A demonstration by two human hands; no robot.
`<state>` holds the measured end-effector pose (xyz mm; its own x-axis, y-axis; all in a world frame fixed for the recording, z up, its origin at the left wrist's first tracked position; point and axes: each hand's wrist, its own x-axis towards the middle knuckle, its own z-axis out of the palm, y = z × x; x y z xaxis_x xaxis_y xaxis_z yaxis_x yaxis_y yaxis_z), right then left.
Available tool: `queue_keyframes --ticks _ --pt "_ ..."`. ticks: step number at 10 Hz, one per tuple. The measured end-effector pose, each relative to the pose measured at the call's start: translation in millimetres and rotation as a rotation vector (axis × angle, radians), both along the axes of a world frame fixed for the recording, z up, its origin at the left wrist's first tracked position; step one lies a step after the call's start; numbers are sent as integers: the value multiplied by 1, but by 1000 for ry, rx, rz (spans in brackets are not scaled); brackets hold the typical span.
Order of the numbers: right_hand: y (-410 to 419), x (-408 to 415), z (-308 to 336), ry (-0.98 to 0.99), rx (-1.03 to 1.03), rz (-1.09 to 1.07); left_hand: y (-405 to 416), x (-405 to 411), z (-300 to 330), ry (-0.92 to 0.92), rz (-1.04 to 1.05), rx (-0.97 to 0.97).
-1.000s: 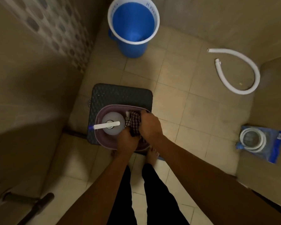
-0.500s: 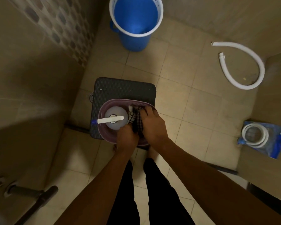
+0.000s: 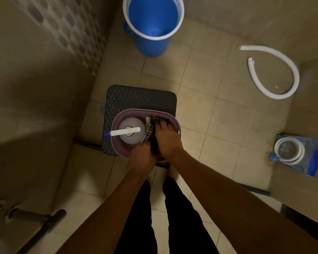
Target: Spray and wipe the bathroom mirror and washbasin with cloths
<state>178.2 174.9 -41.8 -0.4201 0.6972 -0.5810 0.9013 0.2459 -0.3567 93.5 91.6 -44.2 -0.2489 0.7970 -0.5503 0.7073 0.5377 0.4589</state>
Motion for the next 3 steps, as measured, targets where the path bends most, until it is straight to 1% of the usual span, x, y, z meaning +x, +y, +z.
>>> queue_keyframes --ticks 1,2,3 --pt "-4 11 26 36 -6 35 -5 -4 21 -2 -11 30" --pt "-14 26 52 22 32 96 -16 -8 47 -30 -47 63" --pt "-26 40 81 14 70 129 -36 -11 71 0 -94 176"
